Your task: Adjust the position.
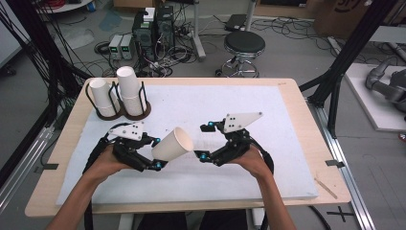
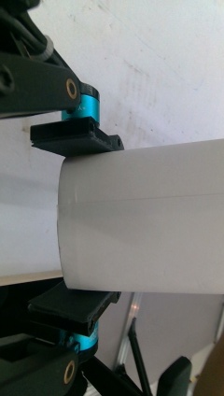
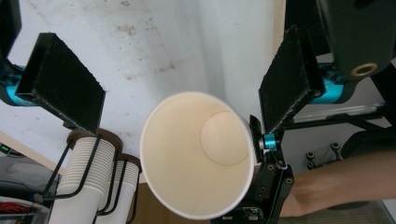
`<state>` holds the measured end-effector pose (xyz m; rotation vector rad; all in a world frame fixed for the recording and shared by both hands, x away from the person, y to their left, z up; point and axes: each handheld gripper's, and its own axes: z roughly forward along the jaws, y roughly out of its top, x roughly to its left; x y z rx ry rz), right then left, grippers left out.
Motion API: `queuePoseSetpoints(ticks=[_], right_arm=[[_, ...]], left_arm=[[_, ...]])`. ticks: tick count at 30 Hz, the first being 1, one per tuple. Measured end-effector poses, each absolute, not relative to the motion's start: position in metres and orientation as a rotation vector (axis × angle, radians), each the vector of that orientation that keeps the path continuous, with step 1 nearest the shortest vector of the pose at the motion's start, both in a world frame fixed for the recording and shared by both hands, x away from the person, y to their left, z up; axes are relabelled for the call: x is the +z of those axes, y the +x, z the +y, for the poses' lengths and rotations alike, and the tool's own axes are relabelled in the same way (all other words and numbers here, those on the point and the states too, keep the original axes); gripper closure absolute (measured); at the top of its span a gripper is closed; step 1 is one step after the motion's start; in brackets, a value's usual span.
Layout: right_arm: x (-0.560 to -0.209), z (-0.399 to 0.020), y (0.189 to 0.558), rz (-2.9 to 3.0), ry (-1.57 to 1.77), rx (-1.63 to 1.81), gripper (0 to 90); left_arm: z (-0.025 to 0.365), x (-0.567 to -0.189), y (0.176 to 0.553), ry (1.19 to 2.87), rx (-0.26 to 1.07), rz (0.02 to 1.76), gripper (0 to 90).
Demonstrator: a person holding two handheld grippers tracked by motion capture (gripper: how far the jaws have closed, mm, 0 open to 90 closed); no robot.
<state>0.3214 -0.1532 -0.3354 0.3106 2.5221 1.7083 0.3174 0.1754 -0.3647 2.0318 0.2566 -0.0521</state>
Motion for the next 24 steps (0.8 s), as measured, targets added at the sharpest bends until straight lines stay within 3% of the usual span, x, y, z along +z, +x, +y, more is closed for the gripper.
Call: queuePoseSetpoints(ticks=[24], right_arm=[[-0.367, -0.149, 0.323, 2.445, 0.386, 1.969, 15.1]], left_arm=[[0.178, -0.389, 0.317, 1.809, -0.056, 0.219, 35.1]])
